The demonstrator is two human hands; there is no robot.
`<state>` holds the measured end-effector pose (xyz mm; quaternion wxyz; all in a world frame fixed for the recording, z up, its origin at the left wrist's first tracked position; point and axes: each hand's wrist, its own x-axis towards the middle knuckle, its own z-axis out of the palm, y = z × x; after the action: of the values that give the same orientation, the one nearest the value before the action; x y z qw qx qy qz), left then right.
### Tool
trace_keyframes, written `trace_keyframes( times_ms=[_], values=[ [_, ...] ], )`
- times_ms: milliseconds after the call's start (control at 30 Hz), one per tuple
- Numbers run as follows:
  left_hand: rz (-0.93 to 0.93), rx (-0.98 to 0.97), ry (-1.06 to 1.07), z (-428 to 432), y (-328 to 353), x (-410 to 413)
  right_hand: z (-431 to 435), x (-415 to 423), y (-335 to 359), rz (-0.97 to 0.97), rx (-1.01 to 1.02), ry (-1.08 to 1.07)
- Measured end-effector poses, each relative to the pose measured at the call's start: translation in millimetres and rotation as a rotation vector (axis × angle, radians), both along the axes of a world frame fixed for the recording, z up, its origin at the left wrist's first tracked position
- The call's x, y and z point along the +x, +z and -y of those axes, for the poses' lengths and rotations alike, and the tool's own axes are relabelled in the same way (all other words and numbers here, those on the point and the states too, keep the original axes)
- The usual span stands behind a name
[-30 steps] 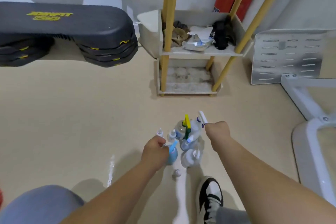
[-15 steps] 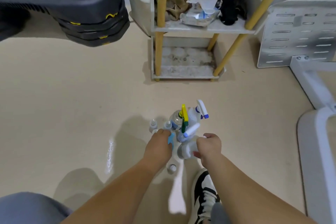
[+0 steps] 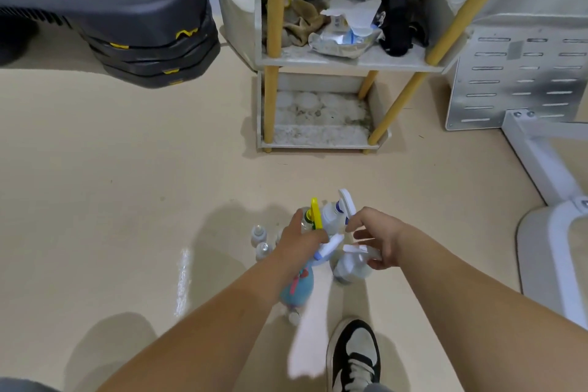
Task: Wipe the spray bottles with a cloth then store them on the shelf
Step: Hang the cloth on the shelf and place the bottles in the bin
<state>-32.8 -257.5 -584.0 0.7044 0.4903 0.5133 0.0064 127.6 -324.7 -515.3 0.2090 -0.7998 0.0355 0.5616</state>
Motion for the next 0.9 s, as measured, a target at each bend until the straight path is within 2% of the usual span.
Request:
trace_keyframes(
  times_ms=[267, 400, 567, 633, 700, 833, 900],
  values=[
    [-0.032, 0.076, -0.101, 3.5, -15.0, 26.9, -16.1, 5.4, -17.0, -0.035, 0.087, 0.183],
    [-0.010, -0.014, -0.063, 2.1, -13.3, 36.4, -15.5, 3.9, -24.6, -0.047, 0.123, 0.113],
    [0.087, -0.231, 0.049, 4.9, -7.9, 37.1, -12.5, 6.3, -31.5, -0.171, 0.089, 0.008],
    [0.089, -0.256, 0.074, 7.3, -3.1, 38.8, -13.6, 7.2, -29.9, -0.181, 0.079, -0.024],
    [0.094, -0.254, 0.097, 10.7, 0.7, 42.8, -13.2, 6.8, -30.5, -0.099, 0.032, -0.062],
    [0.094, -0.203, 0.112, 25.3, 8.9, 54.1, -6.4, 3.8, -44.0, 0.203, 0.006, 0.010],
    [0.093, -0.175, 0.118, 29.0, 9.7, 56.3, -4.5, 5.0, -46.6, 0.252, 0.011, 0.053]
  ],
)
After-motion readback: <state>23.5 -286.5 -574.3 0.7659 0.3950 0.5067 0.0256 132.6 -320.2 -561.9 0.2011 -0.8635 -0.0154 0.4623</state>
